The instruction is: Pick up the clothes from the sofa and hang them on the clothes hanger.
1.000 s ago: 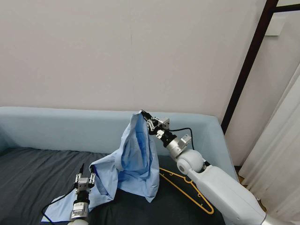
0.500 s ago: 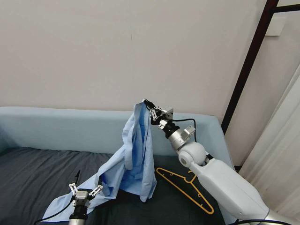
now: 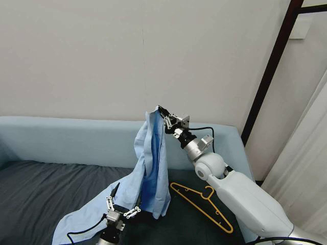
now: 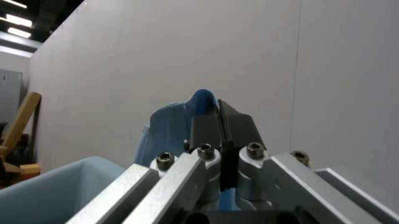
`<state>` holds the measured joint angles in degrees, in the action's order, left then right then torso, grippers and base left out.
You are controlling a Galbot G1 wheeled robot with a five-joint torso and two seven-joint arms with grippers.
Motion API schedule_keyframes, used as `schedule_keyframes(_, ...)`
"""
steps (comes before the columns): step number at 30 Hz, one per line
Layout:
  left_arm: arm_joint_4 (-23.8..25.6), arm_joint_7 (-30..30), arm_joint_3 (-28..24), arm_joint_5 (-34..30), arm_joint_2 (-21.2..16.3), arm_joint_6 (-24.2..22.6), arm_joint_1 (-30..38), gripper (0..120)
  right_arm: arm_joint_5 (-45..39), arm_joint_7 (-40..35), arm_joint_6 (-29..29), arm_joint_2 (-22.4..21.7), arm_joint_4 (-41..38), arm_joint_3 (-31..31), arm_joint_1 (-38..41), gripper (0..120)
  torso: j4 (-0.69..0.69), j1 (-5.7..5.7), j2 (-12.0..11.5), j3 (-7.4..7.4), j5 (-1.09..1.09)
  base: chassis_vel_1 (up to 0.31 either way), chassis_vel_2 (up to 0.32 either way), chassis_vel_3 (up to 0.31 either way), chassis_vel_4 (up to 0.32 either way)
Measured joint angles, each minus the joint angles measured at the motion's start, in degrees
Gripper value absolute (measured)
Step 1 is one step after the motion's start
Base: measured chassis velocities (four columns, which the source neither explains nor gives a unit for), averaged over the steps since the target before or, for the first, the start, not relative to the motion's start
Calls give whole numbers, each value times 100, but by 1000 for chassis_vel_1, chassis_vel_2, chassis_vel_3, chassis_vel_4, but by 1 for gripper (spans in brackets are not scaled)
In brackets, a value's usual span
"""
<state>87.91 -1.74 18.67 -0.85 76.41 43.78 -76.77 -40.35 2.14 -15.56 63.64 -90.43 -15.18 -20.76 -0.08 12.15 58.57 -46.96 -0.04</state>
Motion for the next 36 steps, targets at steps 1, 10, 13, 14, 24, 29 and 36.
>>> schedule_keyframes(1,-130,197,-61,247,76,-65,33,100,-3,2,0,0,4,-1,7,0,0,0,0,0,0,0,0,0,0)
schedule_keyframes(10,-525,1808,-130,1002,462,-719,147,100,-12,43,0,-15,14,16,32,0,1,0,0,0,0,0,0,0,0)
schedule_keyframes(13,-549,2003,-116,1041,476,-849,162,99,-12,51,-1,-17,17,19,32,0,0,0,0,0,0,0,0,0,0)
schedule_keyframes(14,-562,2101,-109,1014,474,-935,167,95,-11,55,-1,-17,19,22,31,0,0,0,0,0,-1,0,0,0,0)
schedule_keyframes(24,-597,2129,-84,775,369,-952,152,59,-6,55,-4,-6,28,52,29,0,1,0,0,0,-1,0,0,0,0)
schedule_keyframes(29,-557,2107,-89,699,325,-873,159,43,-6,41,-6,-12,70,80,37,0,0,0,0,0,-1,0,0,0,0)
schedule_keyframes(36,-424,1822,-69,439,281,-738,142,16,-50,32,-10,-36,135,179,55,0,0,0,0,0,-1,0,0,0,0)
